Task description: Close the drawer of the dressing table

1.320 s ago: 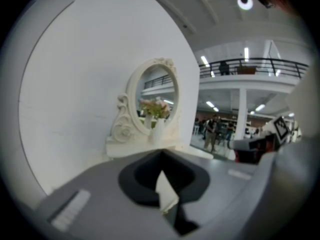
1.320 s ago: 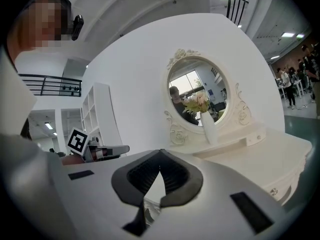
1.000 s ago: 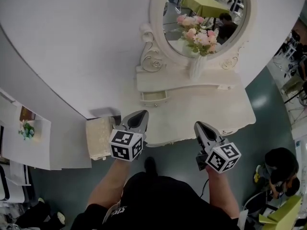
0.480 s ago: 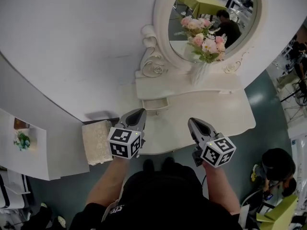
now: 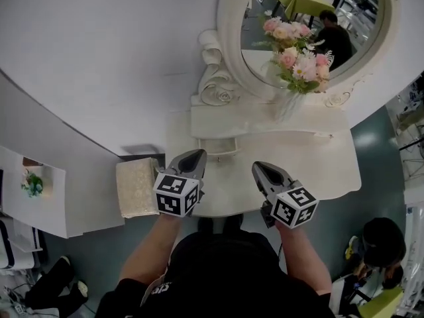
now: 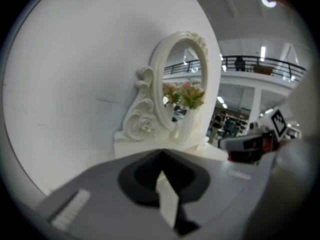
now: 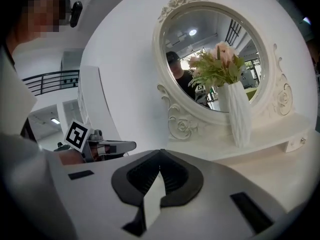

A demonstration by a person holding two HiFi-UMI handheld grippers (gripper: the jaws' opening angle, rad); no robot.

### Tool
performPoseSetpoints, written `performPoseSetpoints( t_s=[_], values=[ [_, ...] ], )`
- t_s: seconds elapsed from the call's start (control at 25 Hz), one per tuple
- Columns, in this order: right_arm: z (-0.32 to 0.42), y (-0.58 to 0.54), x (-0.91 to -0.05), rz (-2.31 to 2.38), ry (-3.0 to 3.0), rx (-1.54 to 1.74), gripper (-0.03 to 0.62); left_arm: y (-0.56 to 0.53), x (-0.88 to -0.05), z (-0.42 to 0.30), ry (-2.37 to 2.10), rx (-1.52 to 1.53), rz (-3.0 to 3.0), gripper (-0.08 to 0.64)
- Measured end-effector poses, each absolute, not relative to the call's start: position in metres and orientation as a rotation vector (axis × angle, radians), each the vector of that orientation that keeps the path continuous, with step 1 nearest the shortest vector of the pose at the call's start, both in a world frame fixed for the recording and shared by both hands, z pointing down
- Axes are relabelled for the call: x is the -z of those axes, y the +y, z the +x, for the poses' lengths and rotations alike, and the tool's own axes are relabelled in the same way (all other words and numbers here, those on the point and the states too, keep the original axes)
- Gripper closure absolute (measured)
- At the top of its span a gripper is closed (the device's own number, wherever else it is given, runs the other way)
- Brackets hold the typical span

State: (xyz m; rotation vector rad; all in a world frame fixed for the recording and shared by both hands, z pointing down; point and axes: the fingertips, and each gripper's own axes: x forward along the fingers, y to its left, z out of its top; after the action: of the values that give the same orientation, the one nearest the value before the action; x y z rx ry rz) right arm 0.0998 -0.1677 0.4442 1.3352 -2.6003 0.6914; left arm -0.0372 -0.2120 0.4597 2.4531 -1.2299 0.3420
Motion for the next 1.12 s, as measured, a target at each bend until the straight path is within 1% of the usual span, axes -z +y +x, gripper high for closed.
performPoseSetpoints(
  t_s=[0.16, 0.4, 0.56, 0.76, 1.12],
  values=[
    [0.095, -0.176, -0.455, 1.273, -2.604, -0.718, 0.597, -0.214, -0.482, -0.029, -1.208, -0.414, 2.425, 0.549],
    [0.092, -0.183, -0.468, 1.220, -2.593, -0.758, 0.597, -0.214, -0.506, -0.018, -1.209, -0.437, 2.388, 0.538],
    [0.094, -0.186, -0.478, 1.210, -2.572, -0.778, 0.597, -0.213, -0.529, -0.005, -1.145, -0.459, 2.368, 0.505],
    [0.093, -0.177, -0.484, 1.192, -2.555, -0.798, 0.597, -0.209, -0.561, 0.004, -1.121, -0.521, 2.317, 0.442],
    [0.106, -0.168, -0.485, 1.221, -2.510, -0.801, 0.597, -0.213, -0.614, 0.009, -1.128, -0.582, 2.217, 0.417]
  ],
)
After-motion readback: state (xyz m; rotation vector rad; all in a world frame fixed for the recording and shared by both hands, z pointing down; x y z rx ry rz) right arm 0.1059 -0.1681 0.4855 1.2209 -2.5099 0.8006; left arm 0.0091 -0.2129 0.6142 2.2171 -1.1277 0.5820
